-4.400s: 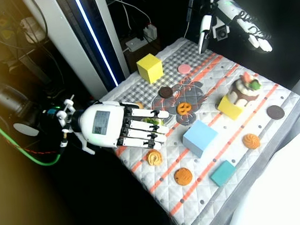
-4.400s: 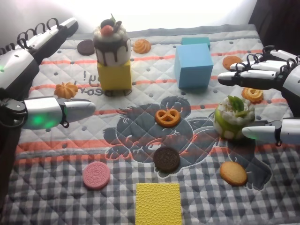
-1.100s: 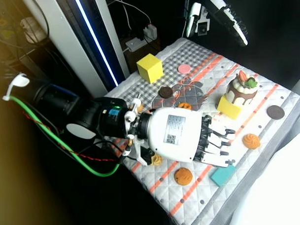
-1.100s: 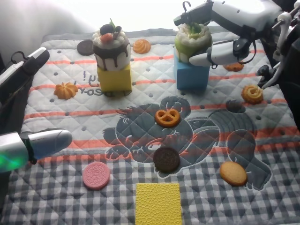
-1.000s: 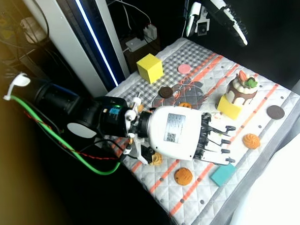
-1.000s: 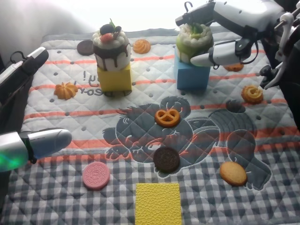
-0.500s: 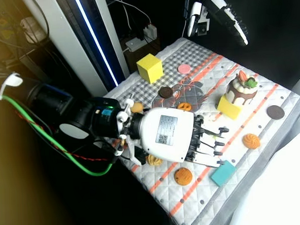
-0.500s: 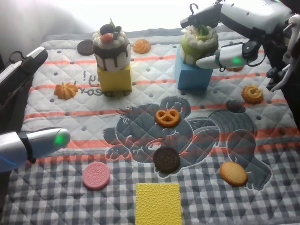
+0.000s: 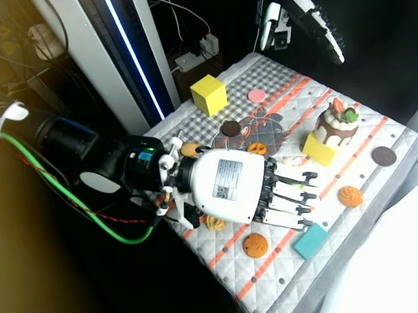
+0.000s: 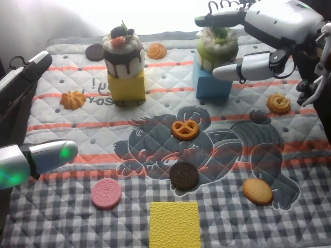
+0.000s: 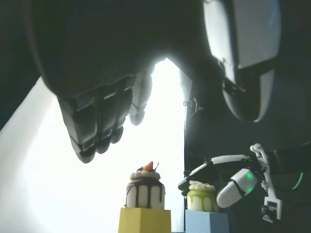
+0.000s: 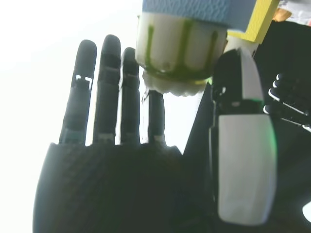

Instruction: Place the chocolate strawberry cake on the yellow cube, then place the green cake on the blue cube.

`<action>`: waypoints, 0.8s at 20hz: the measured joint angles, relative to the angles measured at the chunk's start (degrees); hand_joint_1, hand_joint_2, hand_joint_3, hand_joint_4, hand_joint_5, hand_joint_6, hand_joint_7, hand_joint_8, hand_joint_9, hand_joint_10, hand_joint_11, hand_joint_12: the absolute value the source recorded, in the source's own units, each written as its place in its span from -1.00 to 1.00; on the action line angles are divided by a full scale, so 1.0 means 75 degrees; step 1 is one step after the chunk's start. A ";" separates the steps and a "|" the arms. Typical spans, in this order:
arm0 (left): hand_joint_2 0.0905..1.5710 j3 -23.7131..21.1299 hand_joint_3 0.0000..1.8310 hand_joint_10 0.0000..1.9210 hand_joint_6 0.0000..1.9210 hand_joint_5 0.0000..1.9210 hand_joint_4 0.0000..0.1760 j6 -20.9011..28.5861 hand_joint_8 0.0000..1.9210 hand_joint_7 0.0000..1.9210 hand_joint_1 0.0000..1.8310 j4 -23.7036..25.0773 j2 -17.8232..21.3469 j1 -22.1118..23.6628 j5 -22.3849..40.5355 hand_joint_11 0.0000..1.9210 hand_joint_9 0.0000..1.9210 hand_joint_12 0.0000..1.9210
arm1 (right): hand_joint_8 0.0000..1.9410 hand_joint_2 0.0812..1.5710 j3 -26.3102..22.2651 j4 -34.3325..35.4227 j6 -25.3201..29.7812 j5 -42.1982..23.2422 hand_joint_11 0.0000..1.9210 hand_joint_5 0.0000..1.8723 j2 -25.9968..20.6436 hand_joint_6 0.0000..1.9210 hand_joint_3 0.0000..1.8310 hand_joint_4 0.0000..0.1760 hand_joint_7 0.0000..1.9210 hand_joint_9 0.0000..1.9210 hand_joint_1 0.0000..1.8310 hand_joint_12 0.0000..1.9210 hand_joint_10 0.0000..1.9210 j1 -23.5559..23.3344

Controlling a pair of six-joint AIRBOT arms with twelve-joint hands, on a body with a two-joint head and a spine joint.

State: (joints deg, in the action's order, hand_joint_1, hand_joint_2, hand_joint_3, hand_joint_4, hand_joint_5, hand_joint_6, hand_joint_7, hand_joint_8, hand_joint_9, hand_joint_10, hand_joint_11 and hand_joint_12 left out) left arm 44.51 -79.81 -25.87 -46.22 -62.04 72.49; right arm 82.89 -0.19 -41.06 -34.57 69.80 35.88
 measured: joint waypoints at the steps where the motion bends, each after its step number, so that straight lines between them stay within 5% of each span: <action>1: 0.16 0.0000 -1.00 -1.00 -1.00 -1.00 1.00 0.0003 -1.00 -1.00 -0.21 0.0009 0.0000 -0.0009 0.0003 -1.00 -1.00 -1.00 | -1.00 0.29 -0.0012 0.0003 -0.0003 0.0006 -0.99 -0.73 -0.0009 -1.00 -1.00 0.74 -0.73 -0.69 -0.30 -0.17 -1.00 0.0006; 2: 0.16 0.0000 -1.00 -1.00 -1.00 -1.00 1.00 0.0003 -1.00 -1.00 -0.21 0.0015 0.0000 -0.0017 0.0003 -1.00 -1.00 -1.00 | -1.00 0.29 -0.0012 0.0003 0.0000 0.0000 -1.00 -0.77 -0.0020 -1.00 -1.00 0.67 -0.79 -0.76 -0.32 -0.29 -1.00 0.0006; 3: 0.15 0.0000 -1.00 -1.00 -1.00 -1.00 1.00 0.0003 -1.00 -1.00 -0.19 0.0012 0.0000 -0.0038 0.0003 -1.00 -1.00 -1.00 | -1.00 0.26 -0.0012 0.0009 -0.0003 -0.0047 -1.00 -0.84 -0.0026 -1.00 -1.00 0.93 -0.89 -0.88 -0.36 -0.54 -1.00 0.0006; 5: 0.16 0.0000 -1.00 -1.00 -1.00 -1.00 1.00 0.0003 -1.00 -1.00 -0.19 -0.0003 0.0000 -0.0044 0.0003 -1.00 -1.00 -1.00 | -1.00 0.18 -0.0038 0.0023 -0.0087 -0.0093 -1.00 -0.99 -0.0041 -1.00 -1.00 1.00 -1.00 -1.00 -0.46 -0.94 -1.00 0.0006; 8: 0.17 0.0000 -0.99 -1.00 -1.00 -1.00 1.00 0.0006 -1.00 -1.00 -0.17 -0.0003 0.0000 -0.0044 0.0006 -1.00 -1.00 -1.00 | -1.00 -0.06 -0.0256 0.0020 -0.0315 -0.0154 -1.00 -1.00 -0.0125 -1.00 -1.00 1.00 -1.00 -1.00 -0.57 -1.00 -1.00 0.0006; 11: 0.16 0.0020 -1.00 -1.00 -1.00 -1.00 1.00 0.0187 -1.00 -1.00 -0.17 -0.0009 -0.0009 -0.0093 0.0044 -1.00 -1.00 -1.00 | -1.00 -0.09 -0.0533 0.0038 -0.0318 -0.0618 -1.00 -1.00 -0.0312 -1.00 -1.00 1.00 -1.00 -1.00 -0.52 -1.00 -1.00 0.0198; 14: 0.12 0.0478 -1.00 -1.00 -1.00 -1.00 1.00 0.1542 -1.00 -1.00 -0.26 0.0326 0.0012 -0.0280 -0.0029 -1.00 -1.00 -1.00 | -1.00 0.02 -0.1215 0.0440 -0.0329 -0.1524 -1.00 -1.00 -0.0924 -1.00 -0.97 1.00 -1.00 -1.00 -0.35 -1.00 -1.00 0.0985; 16: 0.07 0.0574 -1.00 -1.00 -1.00 -1.00 1.00 0.2014 -1.00 -1.00 -0.36 0.0513 0.0297 -0.0323 -0.0041 -1.00 -1.00 -1.00 | -1.00 0.06 -0.1687 0.0778 -0.0332 -0.2326 -1.00 -1.00 -0.1425 -1.00 -1.00 1.00 -1.00 -1.00 -0.46 -1.00 -1.00 0.1676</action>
State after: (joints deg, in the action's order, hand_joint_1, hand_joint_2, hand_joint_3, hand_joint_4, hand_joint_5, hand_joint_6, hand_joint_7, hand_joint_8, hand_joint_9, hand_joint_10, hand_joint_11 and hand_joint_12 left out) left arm 48.82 -64.71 -22.02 -43.99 -64.47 72.18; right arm 70.24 5.65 -43.55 -52.01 59.11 48.45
